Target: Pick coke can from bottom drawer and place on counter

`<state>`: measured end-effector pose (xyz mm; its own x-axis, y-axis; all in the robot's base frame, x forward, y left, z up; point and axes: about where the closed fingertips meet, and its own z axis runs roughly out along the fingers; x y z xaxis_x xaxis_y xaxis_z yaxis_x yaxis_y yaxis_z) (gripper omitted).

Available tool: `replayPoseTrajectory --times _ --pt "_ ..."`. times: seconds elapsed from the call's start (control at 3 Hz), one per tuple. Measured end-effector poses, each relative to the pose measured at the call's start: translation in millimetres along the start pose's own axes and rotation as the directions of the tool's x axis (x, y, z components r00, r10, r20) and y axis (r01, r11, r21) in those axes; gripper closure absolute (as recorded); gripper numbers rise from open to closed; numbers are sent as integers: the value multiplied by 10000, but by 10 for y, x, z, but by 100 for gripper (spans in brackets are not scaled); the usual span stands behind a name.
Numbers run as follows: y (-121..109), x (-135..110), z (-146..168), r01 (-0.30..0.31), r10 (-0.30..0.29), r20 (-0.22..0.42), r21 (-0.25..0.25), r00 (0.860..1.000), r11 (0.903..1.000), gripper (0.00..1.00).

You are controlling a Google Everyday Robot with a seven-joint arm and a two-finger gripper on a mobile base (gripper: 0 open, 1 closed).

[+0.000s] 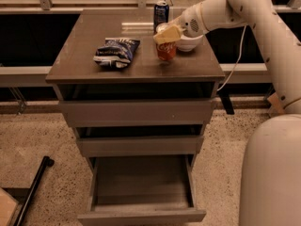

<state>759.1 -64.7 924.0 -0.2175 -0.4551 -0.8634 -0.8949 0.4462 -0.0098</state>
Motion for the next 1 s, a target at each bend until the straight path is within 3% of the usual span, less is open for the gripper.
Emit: replayPoseTrajectory --times 0.33,0.67,1.0 --pt "-45 183 15 -935 927 -381 -208 9950 9954 19" --pt "-34 178 54 -881 872 -374 -253 9955 9958 0" --pt "-34 179 56 -882 872 -375 -256 9955 9958 0"
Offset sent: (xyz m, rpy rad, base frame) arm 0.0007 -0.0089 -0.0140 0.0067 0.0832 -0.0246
